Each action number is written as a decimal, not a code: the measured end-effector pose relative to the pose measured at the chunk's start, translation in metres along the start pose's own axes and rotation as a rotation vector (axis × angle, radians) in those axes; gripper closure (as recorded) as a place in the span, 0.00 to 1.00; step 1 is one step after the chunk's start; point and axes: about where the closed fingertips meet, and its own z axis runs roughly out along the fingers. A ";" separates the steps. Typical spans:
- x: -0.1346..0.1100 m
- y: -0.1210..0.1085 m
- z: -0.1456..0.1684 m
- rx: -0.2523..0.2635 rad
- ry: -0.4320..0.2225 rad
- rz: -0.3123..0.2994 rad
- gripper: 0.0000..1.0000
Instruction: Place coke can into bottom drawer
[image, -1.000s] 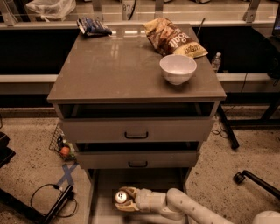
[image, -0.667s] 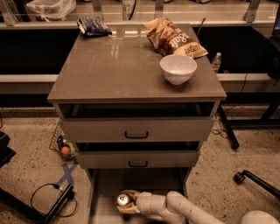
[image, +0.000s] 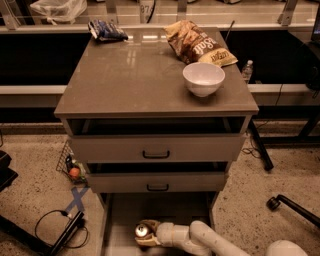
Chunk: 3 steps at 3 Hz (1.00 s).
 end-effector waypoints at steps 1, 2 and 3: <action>0.000 0.001 0.002 -0.003 -0.002 0.001 0.60; -0.001 0.003 0.004 -0.007 -0.003 0.002 0.36; -0.001 0.005 0.006 -0.011 -0.005 0.003 0.06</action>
Offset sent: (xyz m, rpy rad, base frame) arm -0.0009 0.0021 0.0000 0.0022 0.0011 0.0029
